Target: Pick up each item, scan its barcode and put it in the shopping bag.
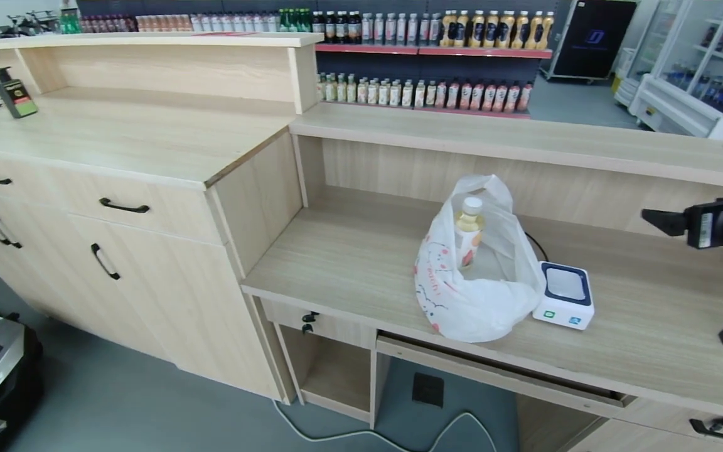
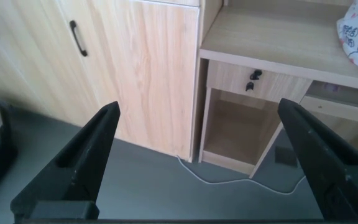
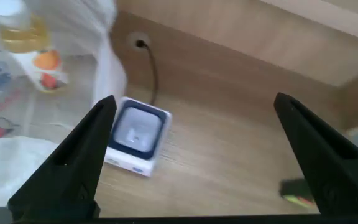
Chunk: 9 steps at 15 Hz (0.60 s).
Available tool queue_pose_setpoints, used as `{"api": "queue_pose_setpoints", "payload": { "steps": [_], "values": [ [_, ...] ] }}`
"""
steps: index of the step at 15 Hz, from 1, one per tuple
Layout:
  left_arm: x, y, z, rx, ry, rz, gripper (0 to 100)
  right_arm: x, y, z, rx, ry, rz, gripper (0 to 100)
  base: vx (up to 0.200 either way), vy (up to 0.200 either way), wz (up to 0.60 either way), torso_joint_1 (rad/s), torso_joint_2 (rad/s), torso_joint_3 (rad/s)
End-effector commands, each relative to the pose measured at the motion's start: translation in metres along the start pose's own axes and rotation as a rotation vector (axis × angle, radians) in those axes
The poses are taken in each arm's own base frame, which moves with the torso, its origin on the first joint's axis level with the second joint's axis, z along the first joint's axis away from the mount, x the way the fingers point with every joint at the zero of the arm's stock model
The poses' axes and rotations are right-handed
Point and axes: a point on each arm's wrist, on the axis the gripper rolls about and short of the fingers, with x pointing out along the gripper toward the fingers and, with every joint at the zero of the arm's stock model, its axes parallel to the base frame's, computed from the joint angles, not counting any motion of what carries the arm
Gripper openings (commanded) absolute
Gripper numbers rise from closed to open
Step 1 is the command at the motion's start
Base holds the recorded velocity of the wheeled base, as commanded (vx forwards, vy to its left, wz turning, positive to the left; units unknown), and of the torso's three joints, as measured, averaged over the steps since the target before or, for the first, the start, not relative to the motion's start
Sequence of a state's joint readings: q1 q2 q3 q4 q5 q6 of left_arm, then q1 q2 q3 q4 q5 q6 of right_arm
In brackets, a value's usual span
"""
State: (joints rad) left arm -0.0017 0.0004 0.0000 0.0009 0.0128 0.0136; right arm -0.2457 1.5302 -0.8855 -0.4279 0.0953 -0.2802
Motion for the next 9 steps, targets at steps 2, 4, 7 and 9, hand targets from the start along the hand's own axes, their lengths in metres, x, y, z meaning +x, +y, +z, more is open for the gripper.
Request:
{"api": "queue_pose_setpoints", "payload": {
  "steps": [2,4,7,9],
  "values": [
    [0.0,0.0,0.0,0.0,-0.001,0.003,100,-0.032,-0.047,0.0,0.043,0.072,-0.225,100,0.0,0.0,-0.6,0.005,0.0,-0.005],
    [0.0,0.0,0.0,0.0,-0.001,0.003,100,-0.028,-0.074,-0.02,0.078,0.161,-0.32,100,0.0,0.0,-0.3,0.001,0.0,0.001],
    [0.0,0.0,0.0,0.0,-0.001,0.001,100,0.007,-0.123,-0.061,-0.004,0.24,-0.172,100,0.0,0.0,0.0,0.0,0.0,0.0],
    [0.0,0.0,0.0,0.0,-0.001,0.003,100,0.024,-0.143,-0.069,-0.134,0.227,-0.101,100,0.0,0.0,0.0,0.0,0.0,0.0]
  ]
}}
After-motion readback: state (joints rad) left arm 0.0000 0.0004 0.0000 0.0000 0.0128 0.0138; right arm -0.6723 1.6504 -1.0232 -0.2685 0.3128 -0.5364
